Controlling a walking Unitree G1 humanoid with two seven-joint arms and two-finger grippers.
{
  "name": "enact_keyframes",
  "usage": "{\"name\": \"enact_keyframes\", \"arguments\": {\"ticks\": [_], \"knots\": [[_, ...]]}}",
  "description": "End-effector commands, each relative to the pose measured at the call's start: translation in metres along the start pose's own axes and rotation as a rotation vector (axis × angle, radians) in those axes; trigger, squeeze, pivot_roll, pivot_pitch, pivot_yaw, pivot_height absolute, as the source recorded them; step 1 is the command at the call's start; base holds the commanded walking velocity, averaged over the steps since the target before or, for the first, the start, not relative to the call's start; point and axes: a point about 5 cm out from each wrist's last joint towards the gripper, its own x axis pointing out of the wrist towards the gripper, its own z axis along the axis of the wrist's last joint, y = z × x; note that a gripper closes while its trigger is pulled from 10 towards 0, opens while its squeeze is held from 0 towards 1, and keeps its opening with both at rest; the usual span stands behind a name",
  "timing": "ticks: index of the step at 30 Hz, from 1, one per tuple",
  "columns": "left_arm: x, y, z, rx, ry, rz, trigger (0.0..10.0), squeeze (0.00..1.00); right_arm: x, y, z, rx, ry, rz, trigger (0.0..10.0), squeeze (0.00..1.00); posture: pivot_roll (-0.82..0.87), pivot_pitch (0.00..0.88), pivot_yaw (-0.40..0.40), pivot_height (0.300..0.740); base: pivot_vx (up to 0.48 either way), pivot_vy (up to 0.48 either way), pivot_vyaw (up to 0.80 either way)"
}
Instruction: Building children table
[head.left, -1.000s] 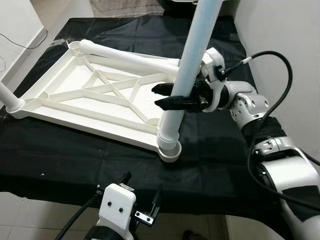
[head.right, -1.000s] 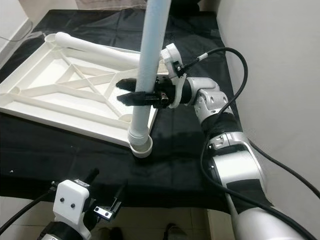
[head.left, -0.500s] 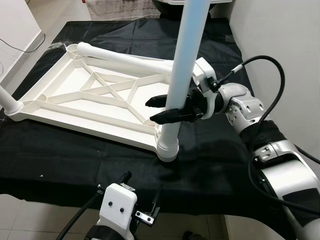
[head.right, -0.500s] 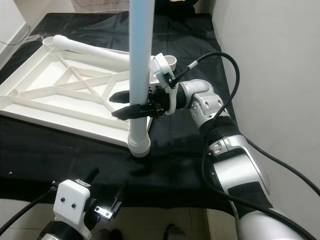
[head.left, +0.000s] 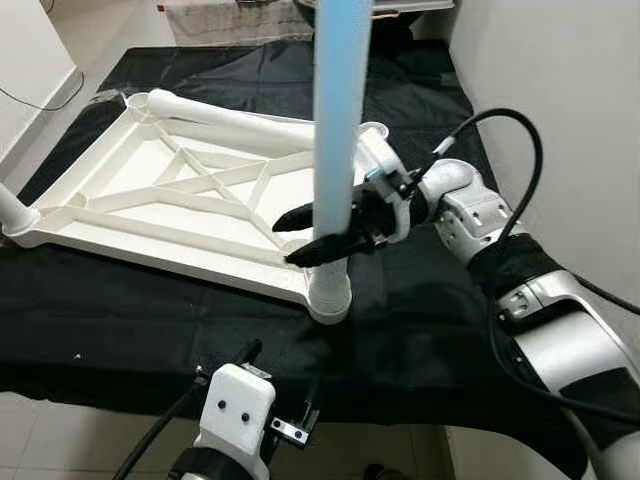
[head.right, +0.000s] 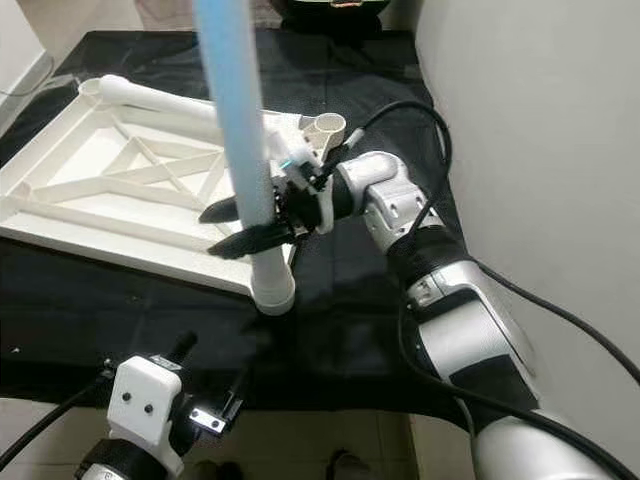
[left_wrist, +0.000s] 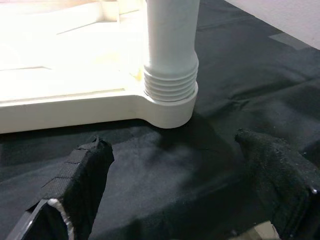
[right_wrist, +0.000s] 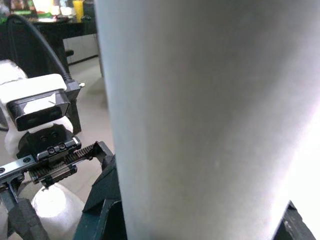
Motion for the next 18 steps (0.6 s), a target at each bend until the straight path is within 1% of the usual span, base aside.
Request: {"name": "enact_keyframes", "arguments": {"ticks": [1, 3, 5, 6, 7, 9, 16, 18], "knots": [[-0.001, -0.004, -0.006, -0.004, 0.037, -0.015, 10.0, 0.0, 0.008, 0.01, -0.033, 0.105, 0.096, 0.047, 10.0, 0.0, 0.05, 0.254, 0.004, 0.74, 0.0, 0.0, 0.0], [-0.001, -0.004, -0.006, -0.004, 0.037, -0.015, 10.0, 0.0, 0.008, 0.01, -0.033, 0.105, 0.096, 0.047, 10.0, 0.0, 0.05, 0.254, 0.004, 0.74, 0.0, 0.0, 0.0], [-0.002, -0.004, -0.005, -0.005, 0.035, -0.007, 10.0, 0.0, 0.019, 0.011, -0.036, 0.108, 0.099, 0.087, 10.0, 0.0, 0.05, 0.257, 0.005, 0.74, 0.0, 0.0, 0.0], [-0.002, -0.004, -0.005, -0.005, 0.035, -0.007, 10.0, 0.0, 0.019, 0.011, -0.036, 0.108, 0.099, 0.087, 10.0, 0.0, 0.05, 0.257, 0.005, 0.74, 0.0, 0.0, 0.0], [-0.002, -0.004, -0.005, -0.005, 0.034, -0.005, 10.0, 0.0, 0.023, 0.012, -0.038, 0.114, 0.096, 0.1, 10.0, 0.0, 0.05, 0.257, 0.002, 0.74, 0.0, 0.0, 0.0], [-0.002, -0.004, -0.005, -0.006, 0.032, 0.0, 10.0, 0.0, 0.029, 0.01, -0.04, 0.137, 0.058, 0.091, 10.0, 0.0, 0.05, 0.257, 0.002, 0.74, 0.0, 0.0, 0.0], [-0.001, -0.002, -0.005, 0.001, 0.03, 0.005, 10.0, 0.0, 0.028, 0.008, -0.048, 0.174, 0.042, 0.056, 10.0, 0.0, 0.05, 0.258, 0.0, 0.74, 0.0, 0.0, 0.0], [-0.001, 0.0, -0.005, 0.006, 0.03, 0.009, 10.0, 0.0, 0.028, 0.005, -0.051, 0.201, 0.032, 0.023, 10.0, 0.0, 0.05, 0.258, 0.002, 0.74, 0.0, 0.0, 0.0]]}}
